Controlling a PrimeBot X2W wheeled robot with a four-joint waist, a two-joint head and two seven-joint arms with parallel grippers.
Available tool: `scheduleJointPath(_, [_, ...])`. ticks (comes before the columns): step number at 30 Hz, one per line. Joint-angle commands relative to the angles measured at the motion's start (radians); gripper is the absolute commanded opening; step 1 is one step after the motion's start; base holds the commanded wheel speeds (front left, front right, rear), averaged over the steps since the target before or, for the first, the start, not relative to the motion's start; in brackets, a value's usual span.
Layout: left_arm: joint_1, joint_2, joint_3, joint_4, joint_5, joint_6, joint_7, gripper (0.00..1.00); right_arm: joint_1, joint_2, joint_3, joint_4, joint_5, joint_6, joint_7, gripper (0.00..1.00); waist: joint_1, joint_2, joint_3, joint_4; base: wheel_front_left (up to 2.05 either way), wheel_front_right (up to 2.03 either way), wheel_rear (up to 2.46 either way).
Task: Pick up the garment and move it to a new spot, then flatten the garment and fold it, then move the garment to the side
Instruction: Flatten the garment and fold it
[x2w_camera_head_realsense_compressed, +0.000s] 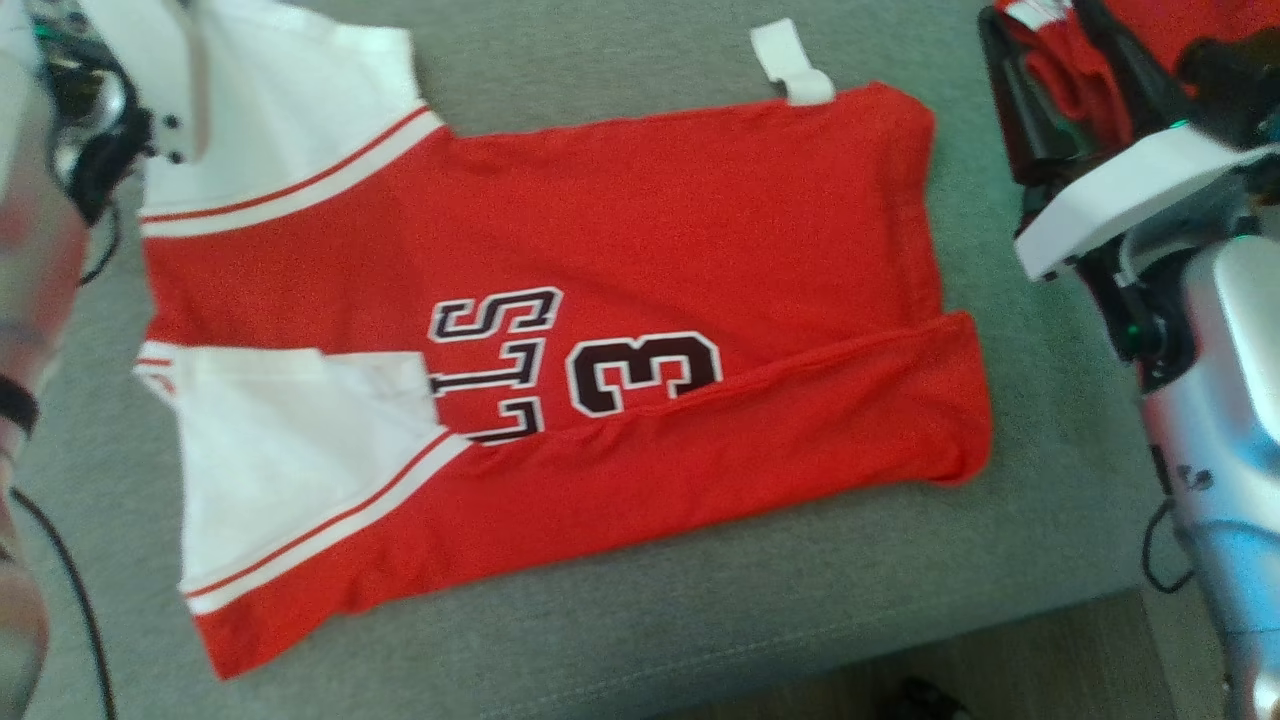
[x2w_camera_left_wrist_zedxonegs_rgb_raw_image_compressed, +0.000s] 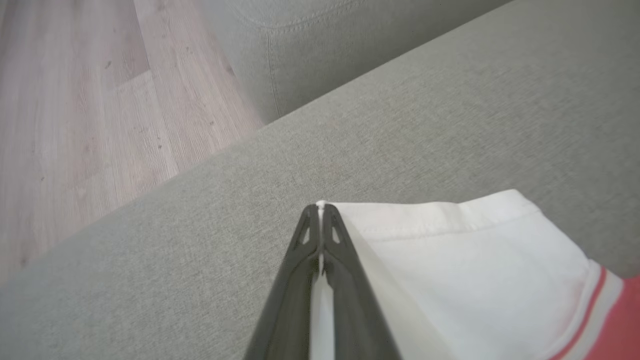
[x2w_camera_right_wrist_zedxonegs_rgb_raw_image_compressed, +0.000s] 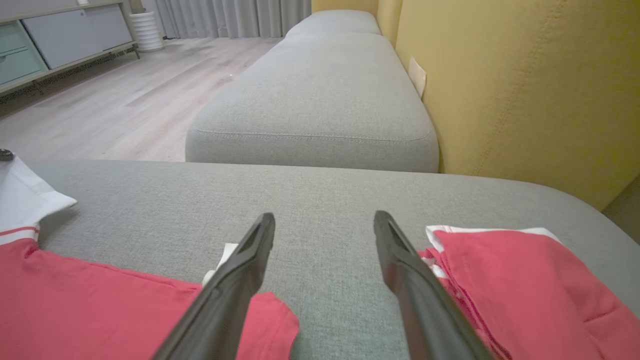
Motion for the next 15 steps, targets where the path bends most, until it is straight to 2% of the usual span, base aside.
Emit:
scheduleJointPath(1, [-0.048,0.022,0.018,-0.022,0.002,0.002,-0.035,0.00,-0.024,-0.021,0.001,-0.023,0.011,-0.001,0.013,1.00,-0.0001,0.0000,-0.033,0.049,0.00,0.00,0.00])
scheduleJointPath(10, [-0.037,-0.021,-0.042,-0.089,0.006,0.002,-0.161,0.00,-0.040,-0.092,0.029,0.053,0.080,-0.001,0.076,1.00,-0.0001,0.0000,-0.081,0.173,0.00,0.00,0.00])
scheduleJointPath(15, [-0.027,-0.036,-0.072,-0.145,0.001,0.002,-0.197,0.00,-0.058,-0.148,0.096,0.127,0.121,-0.001,0.121,1.00,-0.0001,0.0000,-0.087,0.215,0.00,0.00,0.00])
